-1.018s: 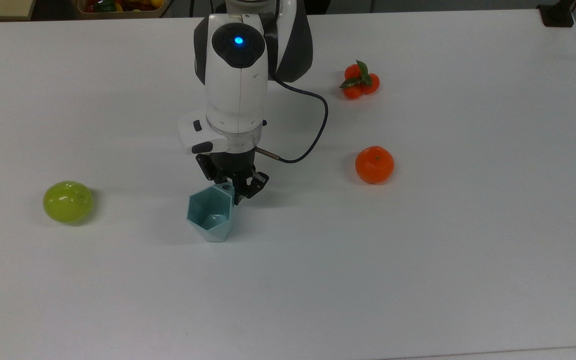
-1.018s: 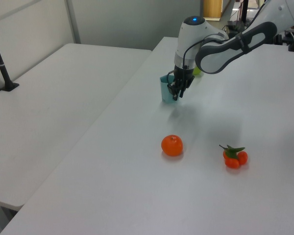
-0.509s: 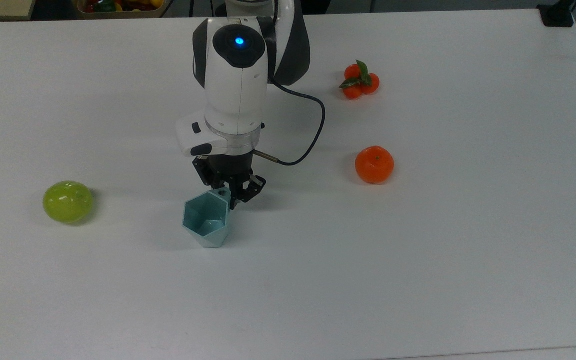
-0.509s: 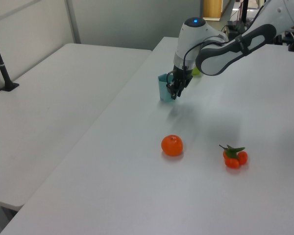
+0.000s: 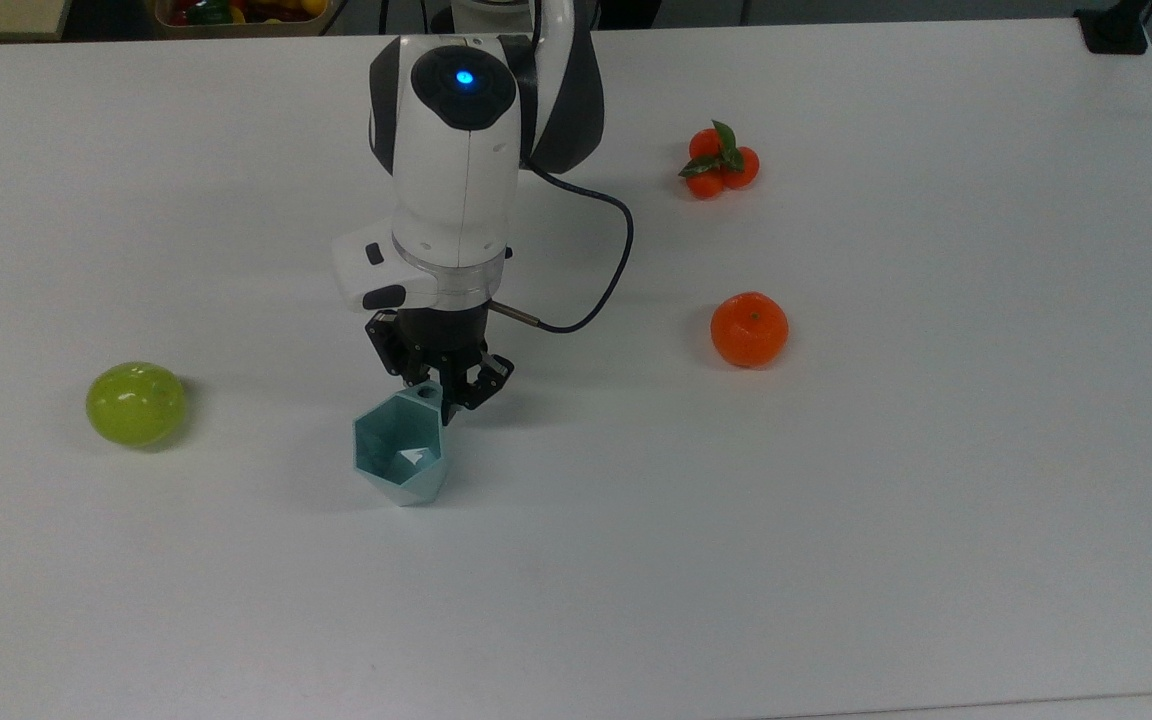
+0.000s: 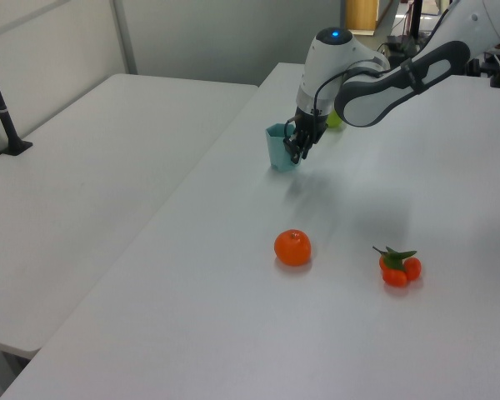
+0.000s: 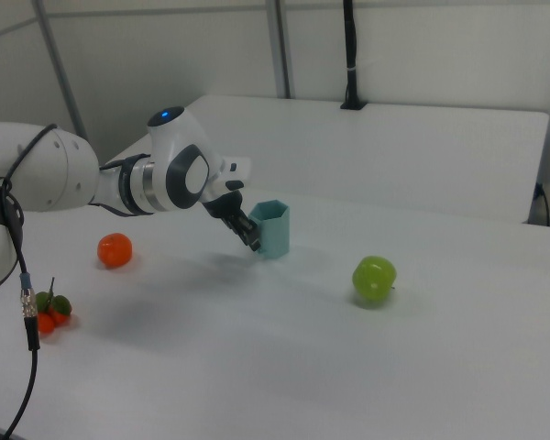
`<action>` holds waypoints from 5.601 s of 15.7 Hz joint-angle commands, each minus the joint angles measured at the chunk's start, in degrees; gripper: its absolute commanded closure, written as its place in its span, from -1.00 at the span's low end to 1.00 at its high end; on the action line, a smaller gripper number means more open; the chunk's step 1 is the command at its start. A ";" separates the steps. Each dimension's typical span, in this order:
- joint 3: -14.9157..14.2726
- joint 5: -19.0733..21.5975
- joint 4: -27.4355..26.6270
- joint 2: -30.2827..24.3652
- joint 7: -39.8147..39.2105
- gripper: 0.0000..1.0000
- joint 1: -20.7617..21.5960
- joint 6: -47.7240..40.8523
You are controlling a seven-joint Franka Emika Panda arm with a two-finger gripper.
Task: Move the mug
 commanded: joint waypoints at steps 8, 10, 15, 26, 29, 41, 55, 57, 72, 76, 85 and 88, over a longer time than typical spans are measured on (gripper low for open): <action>-0.43 -2.65 -0.77 -0.51 0.92 1.00 -0.42 3.13; -0.35 -2.48 -0.95 -1.47 1.01 1.00 -0.60 2.70; -0.35 -1.95 -2.88 -6.57 0.92 1.00 -1.04 1.38; 0.18 9.89 -3.93 -21.33 -11.00 1.00 -1.04 -18.81; 0.18 13.78 -5.77 -26.52 -22.08 1.00 -1.13 -29.44; -0.35 13.70 -33.52 -45.76 -38.53 1.00 -1.13 -32.13; -2.28 12.73 -55.16 -48.06 -42.24 1.00 -3.24 -5.86; -2.28 12.82 -57.80 -48.06 -42.24 1.00 -3.24 -1.02; -3.07 12.99 -56.60 -48.06 -39.43 -1.00 -2.80 -7.48; -2.37 12.90 -45.63 -48.15 -37.67 -1.00 -2.36 -20.73; -2.02 18.60 -14.34 -46.31 -35.22 -1.00 -1.92 -47.29; -0.27 20.02 -8.52 -44.20 -26.62 -1.00 -1.92 -52.23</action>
